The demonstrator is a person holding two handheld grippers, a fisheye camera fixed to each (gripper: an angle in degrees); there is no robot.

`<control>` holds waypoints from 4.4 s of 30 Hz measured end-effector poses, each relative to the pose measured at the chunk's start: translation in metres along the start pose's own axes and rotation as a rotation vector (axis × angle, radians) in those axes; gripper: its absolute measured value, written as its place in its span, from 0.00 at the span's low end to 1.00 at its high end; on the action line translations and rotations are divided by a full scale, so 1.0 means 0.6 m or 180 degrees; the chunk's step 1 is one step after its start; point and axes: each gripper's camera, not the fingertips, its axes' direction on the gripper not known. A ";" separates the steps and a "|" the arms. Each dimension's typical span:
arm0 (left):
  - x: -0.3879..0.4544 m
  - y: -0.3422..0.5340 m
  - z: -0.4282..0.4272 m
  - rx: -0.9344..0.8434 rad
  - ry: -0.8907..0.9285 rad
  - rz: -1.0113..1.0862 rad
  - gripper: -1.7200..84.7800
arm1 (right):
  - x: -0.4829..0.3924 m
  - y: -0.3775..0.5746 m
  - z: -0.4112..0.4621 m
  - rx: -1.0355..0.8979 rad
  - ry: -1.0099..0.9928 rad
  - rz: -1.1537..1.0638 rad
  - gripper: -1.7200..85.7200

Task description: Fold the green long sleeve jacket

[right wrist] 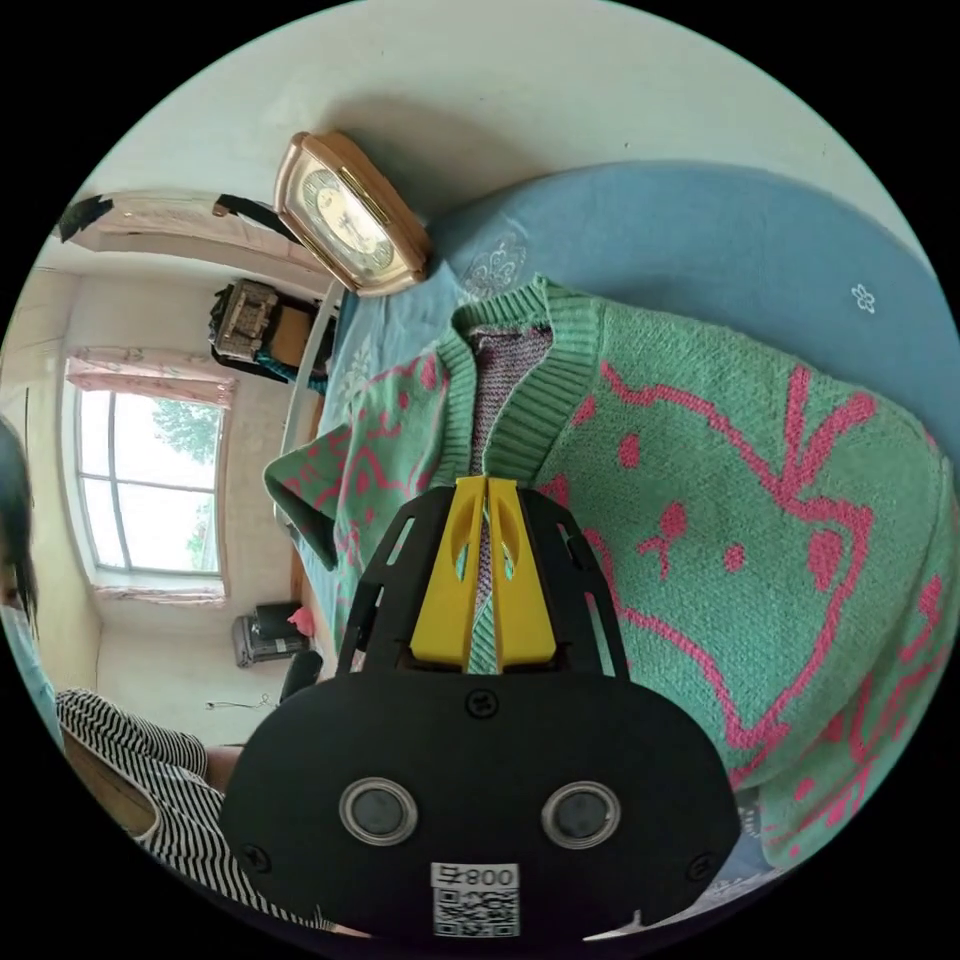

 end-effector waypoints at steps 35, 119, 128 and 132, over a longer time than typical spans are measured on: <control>0.173 -0.091 0.089 0.0030 -0.2426 0.1003 0.06 | -0.174 0.002 0.004 -0.0183 0.0786 -0.0309 0.03; 0.278 -0.704 -0.153 0.0702 -0.2206 0.1673 0.02 | -0.274 -0.016 0.157 -0.0462 0.1226 -0.0967 0.02; 0.328 -0.727 -0.141 0.0675 -0.2182 0.1775 0.02 | -0.259 -0.010 0.208 -0.0330 0.0969 -0.1019 0.02; 0.351 -0.743 -0.137 0.0625 -0.2045 0.1774 0.02 | -0.247 -0.006 0.232 -0.0337 0.0979 -0.1020 0.02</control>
